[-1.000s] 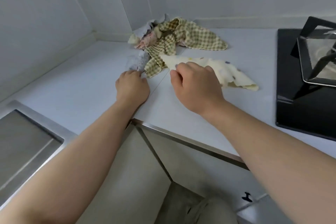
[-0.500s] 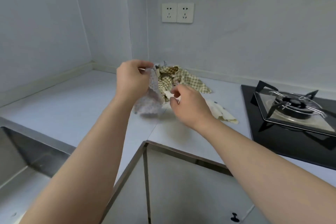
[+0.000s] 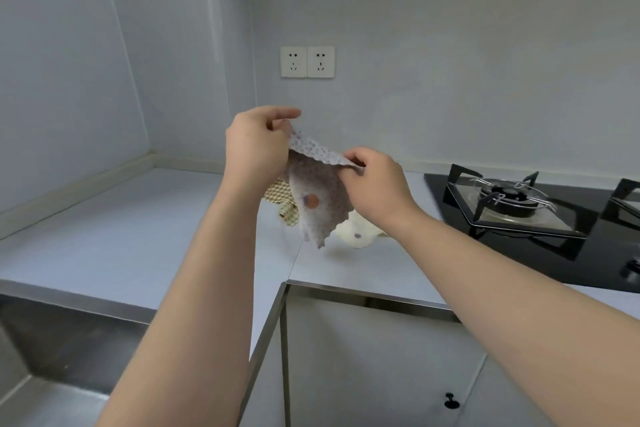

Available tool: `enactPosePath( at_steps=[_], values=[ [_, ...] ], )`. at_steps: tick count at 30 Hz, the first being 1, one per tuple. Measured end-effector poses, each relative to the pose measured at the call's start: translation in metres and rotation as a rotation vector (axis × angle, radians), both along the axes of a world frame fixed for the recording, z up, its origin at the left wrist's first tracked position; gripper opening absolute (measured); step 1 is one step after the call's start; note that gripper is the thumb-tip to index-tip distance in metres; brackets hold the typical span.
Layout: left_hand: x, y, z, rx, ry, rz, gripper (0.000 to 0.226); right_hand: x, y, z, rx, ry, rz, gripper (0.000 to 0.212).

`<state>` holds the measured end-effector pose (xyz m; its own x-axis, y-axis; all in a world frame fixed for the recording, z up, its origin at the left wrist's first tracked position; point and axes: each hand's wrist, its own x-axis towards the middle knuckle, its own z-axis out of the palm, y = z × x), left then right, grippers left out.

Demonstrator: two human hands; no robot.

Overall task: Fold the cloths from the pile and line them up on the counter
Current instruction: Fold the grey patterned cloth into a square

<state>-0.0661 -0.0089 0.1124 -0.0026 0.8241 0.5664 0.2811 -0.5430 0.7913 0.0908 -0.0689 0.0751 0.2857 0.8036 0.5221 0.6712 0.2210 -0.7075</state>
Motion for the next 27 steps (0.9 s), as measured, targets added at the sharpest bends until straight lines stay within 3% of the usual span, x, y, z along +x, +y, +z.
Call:
enactPosePath(
  at_steps=[5,8,13,15,18,21,24,27],
  values=[
    [-0.004,-0.005,0.005,-0.092,0.172,-0.059,0.025,0.012,0.011,0.023,-0.014,0.116,-0.022,0.010],
    [-0.003,-0.005,0.003,-0.021,0.327,0.010,0.047,0.020,0.016,0.037,0.018,0.176,-0.030,0.007],
    [0.002,0.007,-0.004,0.094,0.434,0.142,0.019,0.030,0.023,0.045,0.026,0.172,-0.008,0.014],
    [0.003,0.011,-0.007,0.131,0.467,0.179,0.017,0.034,0.027,0.045,0.021,0.190,0.012,0.010],
    [0.002,0.014,-0.009,0.127,0.426,0.185,0.030,0.040,0.034,0.044,-0.008,0.236,0.050,0.004],
    [0.002,0.015,-0.007,-0.002,0.284,0.141,0.039,0.044,0.045,0.041,-0.034,0.271,0.102,0.021],
    [0.000,0.020,-0.009,-0.143,0.070,0.070,0.036,0.045,0.057,0.037,-0.054,0.272,0.166,0.014],
    [-0.004,0.023,-0.013,-0.203,0.025,0.071,0.018,0.044,0.072,0.033,-0.060,0.200,0.209,0.020]
  ],
)
